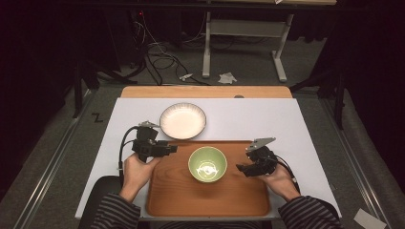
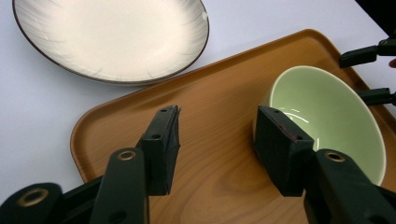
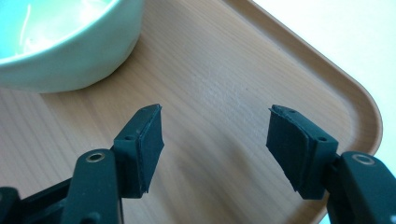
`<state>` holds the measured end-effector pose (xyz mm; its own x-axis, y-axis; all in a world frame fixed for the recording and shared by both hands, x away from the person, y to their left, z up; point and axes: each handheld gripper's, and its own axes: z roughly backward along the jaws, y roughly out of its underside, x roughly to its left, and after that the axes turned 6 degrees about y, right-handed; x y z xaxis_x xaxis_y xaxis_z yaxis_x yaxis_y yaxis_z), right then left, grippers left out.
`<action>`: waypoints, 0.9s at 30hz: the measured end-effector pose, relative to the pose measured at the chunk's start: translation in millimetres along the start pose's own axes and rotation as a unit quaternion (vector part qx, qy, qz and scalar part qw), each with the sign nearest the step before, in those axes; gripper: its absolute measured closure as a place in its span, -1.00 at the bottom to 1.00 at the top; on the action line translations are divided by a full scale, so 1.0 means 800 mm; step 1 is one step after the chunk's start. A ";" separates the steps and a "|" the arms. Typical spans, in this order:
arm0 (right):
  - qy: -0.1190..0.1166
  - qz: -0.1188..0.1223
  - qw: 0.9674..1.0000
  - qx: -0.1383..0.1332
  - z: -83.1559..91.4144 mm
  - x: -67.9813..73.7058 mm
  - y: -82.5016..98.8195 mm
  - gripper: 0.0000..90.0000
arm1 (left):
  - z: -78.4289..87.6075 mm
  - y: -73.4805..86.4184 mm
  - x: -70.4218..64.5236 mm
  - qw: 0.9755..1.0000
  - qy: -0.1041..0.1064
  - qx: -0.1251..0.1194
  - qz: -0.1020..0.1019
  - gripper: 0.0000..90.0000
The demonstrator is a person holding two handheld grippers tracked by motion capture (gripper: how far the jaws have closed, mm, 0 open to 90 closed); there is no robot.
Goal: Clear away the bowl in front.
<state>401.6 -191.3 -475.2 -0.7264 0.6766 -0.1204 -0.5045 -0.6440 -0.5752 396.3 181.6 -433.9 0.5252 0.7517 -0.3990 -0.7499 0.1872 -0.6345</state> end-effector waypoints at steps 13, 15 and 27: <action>0.001 0.000 1.000 0.001 0.000 0.001 0.000 -0.17 | -0.017 0.005 0.005 1.000 0.000 0.011 0.007 0.09; 0.001 0.000 1.000 0.001 0.000 0.001 0.000 -0.17 | -0.022 0.007 0.005 1.000 0.001 0.017 0.007 0.09; 0.002 0.002 1.000 0.002 0.001 0.001 0.000 -0.17 | -0.035 0.014 0.010 0.999 -0.007 0.034 0.010 0.08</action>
<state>400.9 -190.9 -474.9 -0.7267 0.6754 -0.1252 -0.5041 -0.6482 -0.5707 403.6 171.5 -462.6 0.5041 0.7644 -0.4019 -0.7862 0.2137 -0.5798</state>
